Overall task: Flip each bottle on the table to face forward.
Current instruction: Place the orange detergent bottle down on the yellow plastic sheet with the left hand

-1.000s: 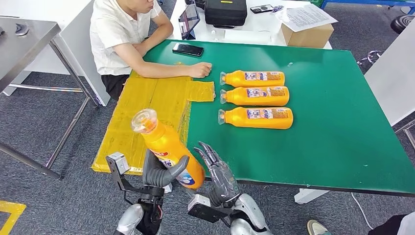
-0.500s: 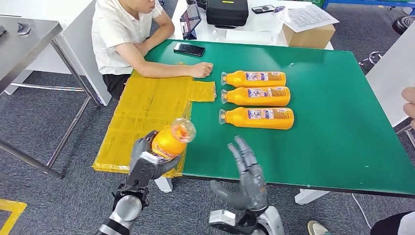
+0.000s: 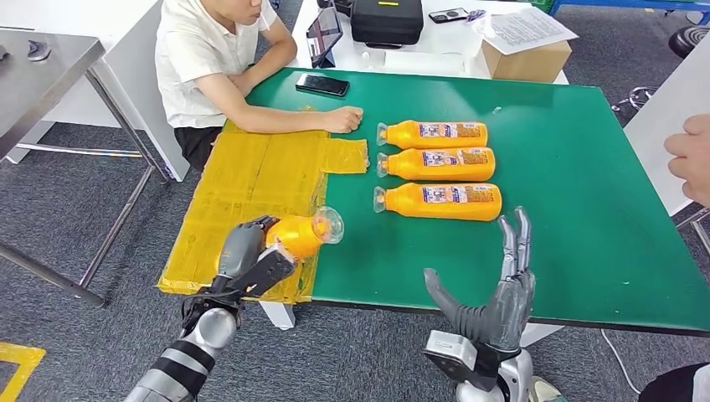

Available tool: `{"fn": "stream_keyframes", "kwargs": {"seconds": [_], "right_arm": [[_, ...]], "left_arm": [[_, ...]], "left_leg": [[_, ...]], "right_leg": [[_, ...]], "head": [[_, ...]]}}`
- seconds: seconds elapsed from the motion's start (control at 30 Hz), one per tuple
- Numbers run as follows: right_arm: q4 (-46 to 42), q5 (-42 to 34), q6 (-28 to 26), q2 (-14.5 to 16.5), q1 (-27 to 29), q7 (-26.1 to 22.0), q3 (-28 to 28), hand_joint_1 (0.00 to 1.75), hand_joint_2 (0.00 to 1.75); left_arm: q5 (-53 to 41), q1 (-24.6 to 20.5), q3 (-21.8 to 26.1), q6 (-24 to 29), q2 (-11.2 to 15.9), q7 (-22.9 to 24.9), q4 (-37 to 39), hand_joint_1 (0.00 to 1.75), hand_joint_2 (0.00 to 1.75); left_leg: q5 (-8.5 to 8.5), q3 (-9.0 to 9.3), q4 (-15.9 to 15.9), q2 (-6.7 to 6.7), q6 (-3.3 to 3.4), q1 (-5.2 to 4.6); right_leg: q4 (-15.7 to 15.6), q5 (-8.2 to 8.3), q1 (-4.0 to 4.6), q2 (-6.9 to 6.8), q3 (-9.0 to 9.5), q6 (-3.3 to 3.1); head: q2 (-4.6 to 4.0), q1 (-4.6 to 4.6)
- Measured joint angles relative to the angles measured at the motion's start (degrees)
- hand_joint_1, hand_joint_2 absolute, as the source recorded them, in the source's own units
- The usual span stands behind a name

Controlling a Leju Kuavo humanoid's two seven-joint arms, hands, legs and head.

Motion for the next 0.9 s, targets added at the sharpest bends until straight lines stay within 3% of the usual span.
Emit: {"fn": "stream_keyframes", "kwargs": {"seconds": [0.07, 0.17, 0.2, 0.3, 0.33, 0.37, 0.9], "right_arm": [[-0.08, -3.89, 0.01, 0.00, -0.36, -0.02, 0.33, 0.00, 0.00], [1.01, -9.13, 0.04, -0.27, -0.94, -0.04, 1.81, 0.00, 0.00], [1.60, -10.42, 0.05, -0.41, -1.18, -0.04, 2.44, 0.00, 0.00], [3.57, -13.75, 0.06, -1.04, -2.05, -0.07, 4.47, 0.00, 0.00], [4.20, -14.60, 0.07, -1.30, -2.34, -0.07, 5.14, 0.00, 0.00], [4.81, -15.44, 0.07, -1.58, -2.62, -0.07, 5.79, 0.00, 0.00], [9.17, -19.72, 0.07, -4.61, -4.70, -0.07, 11.16, 0.00, 0.00]], "left_arm": [[-0.82, -2.89, 0.31, -3.73, 0.03, 0.09, 3.42, 1.75, 1.75], [-0.02, -7.41, 1.60, -9.48, 0.05, -0.28, 9.18, 1.65, 1.75], [0.28, -8.83, 2.02, -11.03, 0.08, -0.43, 10.99, 1.48, 1.75], [1.00, -12.42, 2.94, -14.34, 0.13, -0.87, 15.96, 0.34, 1.75], [1.25, -13.36, 3.19, -15.13, 0.14, -1.05, 17.36, 0.07, 1.75], [1.55, -14.19, 3.43, -15.89, 0.14, -1.29, 18.65, 0.00, 1.75], [1.39, -21.01, 3.92, -21.97, -0.49, 0.03, 28.57, 0.00, 1.75]], "left_leg": [[0.04, 0.04, -0.01, -0.01, -0.02, 0.00], [0.08, 0.16, -0.02, -0.01, -0.06, 0.01], [0.10, 0.22, -0.02, -0.01, -0.07, 0.01], [0.13, 0.36, -0.03, -0.03, -0.11, 0.01], [0.14, 0.40, -0.03, -0.03, -0.11, 0.01], [0.14, 0.44, -0.03, -0.03, -0.12, 0.01], [0.14, 0.64, -0.03, 0.02, -0.14, 0.01]], "right_leg": [[0.00, 0.00, 0.00, 0.00, 0.07, 0.00], [0.01, 0.01, 0.01, 0.00, 0.19, -0.01], [0.01, 0.01, 0.01, 0.00, 0.24, -0.02], [0.03, 0.02, 0.01, 0.00, 0.37, -0.03], [0.04, 0.02, 0.01, 0.00, 0.40, -0.03], [0.04, 0.03, 0.01, 0.00, 0.44, -0.04], [0.09, 0.03, 0.01, 0.02, 0.58, -0.04]], "head": [[0.00, 0.00], [0.00, 0.00], [0.00, -0.01], [0.00, 0.00], [0.00, 0.01], [0.00, 0.01], [0.00, -0.01]]}}
